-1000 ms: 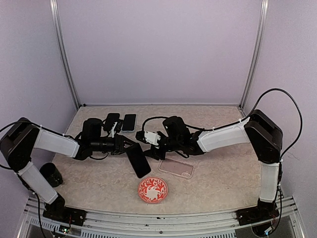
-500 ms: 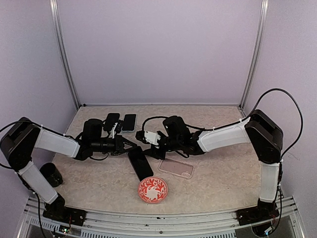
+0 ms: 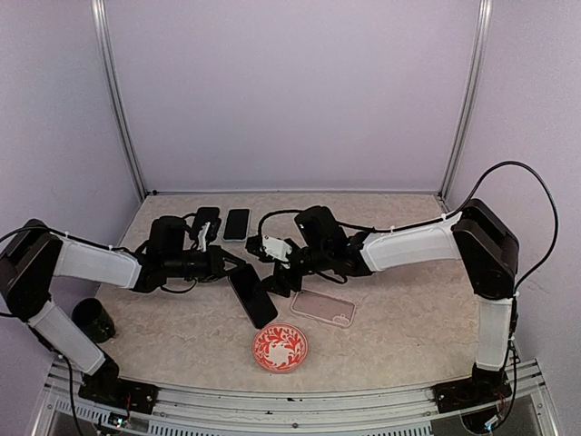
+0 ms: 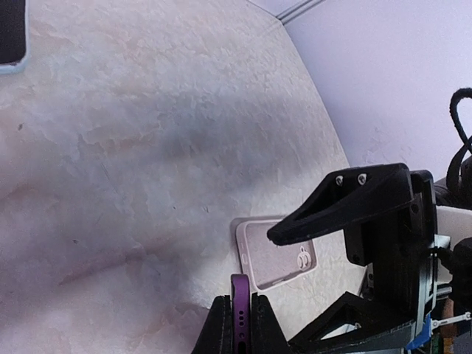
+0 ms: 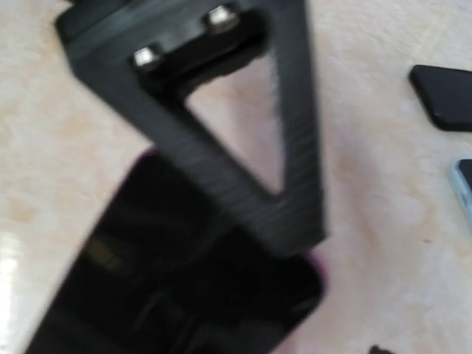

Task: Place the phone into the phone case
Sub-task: Pass from the left arm to the right

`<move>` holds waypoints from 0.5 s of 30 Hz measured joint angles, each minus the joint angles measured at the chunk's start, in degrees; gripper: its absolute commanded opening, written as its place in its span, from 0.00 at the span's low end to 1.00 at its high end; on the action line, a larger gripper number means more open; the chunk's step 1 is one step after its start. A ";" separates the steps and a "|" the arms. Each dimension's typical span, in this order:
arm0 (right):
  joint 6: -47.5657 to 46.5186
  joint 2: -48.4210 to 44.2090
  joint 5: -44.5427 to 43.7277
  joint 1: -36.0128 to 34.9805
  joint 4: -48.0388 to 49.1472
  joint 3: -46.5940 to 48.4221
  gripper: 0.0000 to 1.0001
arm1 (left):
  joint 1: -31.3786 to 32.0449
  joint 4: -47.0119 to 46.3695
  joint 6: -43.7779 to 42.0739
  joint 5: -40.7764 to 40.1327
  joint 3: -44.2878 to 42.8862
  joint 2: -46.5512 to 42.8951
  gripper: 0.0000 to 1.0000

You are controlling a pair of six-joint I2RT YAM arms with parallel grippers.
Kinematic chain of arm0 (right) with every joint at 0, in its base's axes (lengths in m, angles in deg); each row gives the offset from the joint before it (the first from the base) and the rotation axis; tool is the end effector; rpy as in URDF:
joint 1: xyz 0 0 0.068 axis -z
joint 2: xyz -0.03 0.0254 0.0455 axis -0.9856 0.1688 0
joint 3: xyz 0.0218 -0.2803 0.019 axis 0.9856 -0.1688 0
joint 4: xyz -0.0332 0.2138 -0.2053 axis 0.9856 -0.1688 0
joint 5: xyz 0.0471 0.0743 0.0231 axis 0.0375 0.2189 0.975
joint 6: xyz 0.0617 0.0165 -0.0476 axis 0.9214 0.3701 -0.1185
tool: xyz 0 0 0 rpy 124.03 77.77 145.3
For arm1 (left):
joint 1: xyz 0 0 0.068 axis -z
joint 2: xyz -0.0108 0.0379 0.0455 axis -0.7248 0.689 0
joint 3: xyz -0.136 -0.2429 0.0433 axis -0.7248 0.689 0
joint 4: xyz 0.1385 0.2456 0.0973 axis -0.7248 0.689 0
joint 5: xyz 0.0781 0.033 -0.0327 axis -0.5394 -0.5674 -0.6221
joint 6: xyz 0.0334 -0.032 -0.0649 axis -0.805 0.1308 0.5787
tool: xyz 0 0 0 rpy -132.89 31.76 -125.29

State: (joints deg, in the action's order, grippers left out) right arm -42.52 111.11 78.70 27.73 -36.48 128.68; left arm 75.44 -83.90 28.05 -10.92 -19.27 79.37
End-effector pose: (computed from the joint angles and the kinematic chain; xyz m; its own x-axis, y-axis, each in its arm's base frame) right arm 0.2912 0.4205 0.1546 0.0407 -0.5081 -0.8604 -0.9791 0.1513 -0.1357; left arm 0.2895 -0.2012 0.1364 -0.8209 -0.1399 -0.5537 0.3997 0.5518 -0.7319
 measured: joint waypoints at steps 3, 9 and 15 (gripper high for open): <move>1.42 0.20 2.40 0.37 -2.80 1.86 0.86 | 0.07 0.94 -0.63 -3.43 0.24 -2.05 0.00; 6.14 1.73 3.21 0.59 -6.67 6.93 0.97 | 0.26 1.64 -0.44 -10.23 2.14 -5.84 0.00; 11.78 5.05 0.02 -0.09 -7.39 8.24 1.00 | 1.11 0.92 1.99 -15.54 5.07 -8.15 0.00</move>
State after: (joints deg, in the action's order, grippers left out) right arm -30.74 116.16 78.72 27.64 -43.87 136.92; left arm 76.56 -82.98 30.04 -26.47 -14.20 71.21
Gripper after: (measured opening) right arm 0.995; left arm 0.051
